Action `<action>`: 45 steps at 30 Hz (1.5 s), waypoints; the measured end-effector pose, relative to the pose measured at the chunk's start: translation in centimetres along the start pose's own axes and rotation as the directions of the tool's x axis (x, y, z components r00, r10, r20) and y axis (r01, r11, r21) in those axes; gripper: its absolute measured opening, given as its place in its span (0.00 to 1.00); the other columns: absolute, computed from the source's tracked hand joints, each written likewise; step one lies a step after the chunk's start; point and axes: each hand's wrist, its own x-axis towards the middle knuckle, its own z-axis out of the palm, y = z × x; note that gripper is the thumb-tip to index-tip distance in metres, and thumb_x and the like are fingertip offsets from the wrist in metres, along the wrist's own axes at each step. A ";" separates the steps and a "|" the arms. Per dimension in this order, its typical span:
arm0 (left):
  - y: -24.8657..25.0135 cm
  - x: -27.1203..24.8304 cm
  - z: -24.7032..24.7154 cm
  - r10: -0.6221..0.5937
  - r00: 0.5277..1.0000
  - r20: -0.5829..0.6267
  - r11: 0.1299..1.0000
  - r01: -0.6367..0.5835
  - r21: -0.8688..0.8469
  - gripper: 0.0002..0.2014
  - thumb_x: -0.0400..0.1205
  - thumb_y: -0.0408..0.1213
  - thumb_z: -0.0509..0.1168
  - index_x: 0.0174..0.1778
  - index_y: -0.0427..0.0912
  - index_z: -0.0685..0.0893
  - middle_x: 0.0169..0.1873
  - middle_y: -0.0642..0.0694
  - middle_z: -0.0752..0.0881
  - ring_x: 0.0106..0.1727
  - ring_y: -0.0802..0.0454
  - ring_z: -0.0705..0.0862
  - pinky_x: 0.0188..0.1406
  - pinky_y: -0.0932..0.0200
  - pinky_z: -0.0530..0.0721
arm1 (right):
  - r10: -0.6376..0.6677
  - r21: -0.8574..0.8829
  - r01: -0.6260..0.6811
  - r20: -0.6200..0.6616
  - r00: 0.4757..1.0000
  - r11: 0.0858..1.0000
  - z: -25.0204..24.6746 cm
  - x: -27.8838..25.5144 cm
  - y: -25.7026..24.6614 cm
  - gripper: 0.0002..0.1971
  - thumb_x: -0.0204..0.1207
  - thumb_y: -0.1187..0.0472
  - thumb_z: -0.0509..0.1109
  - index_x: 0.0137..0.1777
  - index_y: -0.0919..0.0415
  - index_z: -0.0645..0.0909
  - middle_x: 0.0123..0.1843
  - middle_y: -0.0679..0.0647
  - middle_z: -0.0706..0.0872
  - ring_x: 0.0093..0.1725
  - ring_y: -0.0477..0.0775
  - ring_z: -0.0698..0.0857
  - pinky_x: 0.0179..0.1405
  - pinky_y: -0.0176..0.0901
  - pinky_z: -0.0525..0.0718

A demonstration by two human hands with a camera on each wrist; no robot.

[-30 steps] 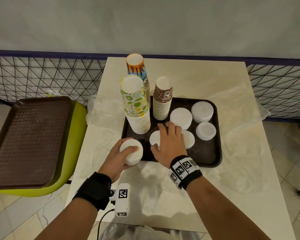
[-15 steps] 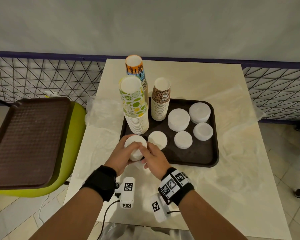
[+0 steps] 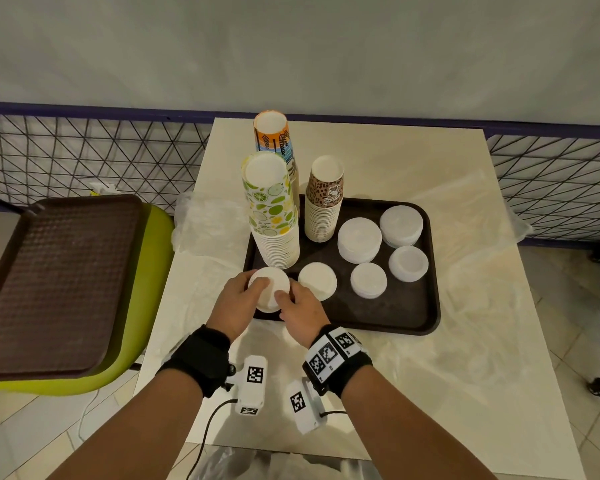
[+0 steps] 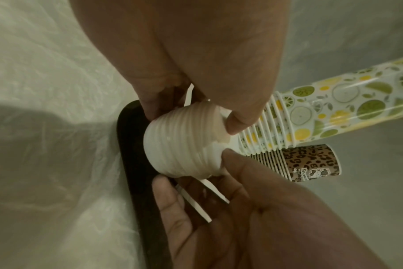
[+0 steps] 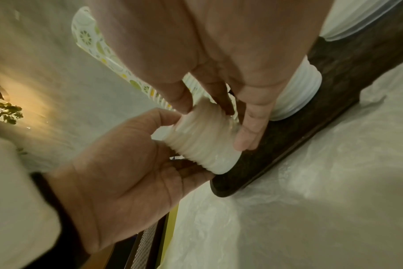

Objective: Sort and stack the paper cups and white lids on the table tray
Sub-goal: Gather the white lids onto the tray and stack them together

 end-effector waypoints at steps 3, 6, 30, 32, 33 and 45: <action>-0.2 0.2 0.0 0.038 0.999 -0.003 0.997 -0.037 0.072 0.17 0.90 0.39 0.61 0.74 0.43 0.82 0.60 0.49 0.86 0.66 0.46 0.83 0.56 0.65 0.78 | 0.001 -0.094 -0.003 -0.030 1.000 0.996 0.7 0.4 0.0 0.20 0.83 0.50 0.60 0.69 0.60 0.78 0.61 0.62 0.85 0.60 0.62 0.84 0.67 0.61 0.82; -0.7 0.7 0.0 -0.008 1.000 -0.006 0.991 0.009 0.133 0.25 0.90 0.42 0.61 0.85 0.44 0.72 0.77 0.45 0.79 0.78 0.45 0.77 0.74 0.56 0.73 | 0.016 -0.179 -0.028 -0.070 0.997 0.984 1.1 0.5 0.0 0.15 0.87 0.58 0.60 0.69 0.63 0.76 0.64 0.64 0.84 0.63 0.65 0.84 0.68 0.57 0.81; -1.9 1.5 -0.1 0.040 0.999 0.001 0.971 -0.039 0.235 0.22 0.92 0.45 0.59 0.83 0.48 0.73 0.76 0.44 0.81 0.74 0.44 0.79 0.71 0.54 0.75 | 0.042 -0.357 -0.083 -0.123 0.992 0.930 1.7 0.4 0.0 0.18 0.90 0.58 0.58 0.75 0.65 0.72 0.68 0.64 0.85 0.66 0.63 0.85 0.61 0.46 0.80; -2.0 1.4 -0.3 0.037 0.999 -0.008 0.976 -0.035 0.216 0.23 0.92 0.46 0.59 0.84 0.48 0.72 0.77 0.45 0.79 0.76 0.44 0.78 0.75 0.53 0.75 | -0.003 -0.388 -0.040 -0.109 0.994 0.921 1.5 -0.1 0.0 0.18 0.89 0.59 0.59 0.76 0.66 0.71 0.68 0.63 0.85 0.67 0.63 0.85 0.63 0.47 0.81; -2.1 1.3 -0.3 0.041 0.999 -0.011 0.978 -0.037 0.208 0.23 0.92 0.45 0.59 0.84 0.48 0.72 0.78 0.45 0.79 0.76 0.45 0.78 0.75 0.52 0.74 | -0.028 -0.404 -0.015 -0.100 0.995 0.915 1.4 -0.5 -0.1 0.18 0.88 0.60 0.60 0.75 0.66 0.72 0.68 0.63 0.85 0.67 0.63 0.85 0.65 0.48 0.82; -0.6 -2.2 -1.7 0.339 0.898 -0.282 0.922 -0.257 0.290 0.16 0.86 0.42 0.69 0.70 0.53 0.82 0.61 0.49 0.78 0.65 0.43 0.77 0.70 0.40 0.79 | -0.162 -0.536 0.074 -0.118 0.980 0.841 -6.8 -5.7 1.3 0.11 0.82 0.62 0.67 0.61 0.57 0.85 0.52 0.54 0.91 0.51 0.54 0.88 0.57 0.49 0.87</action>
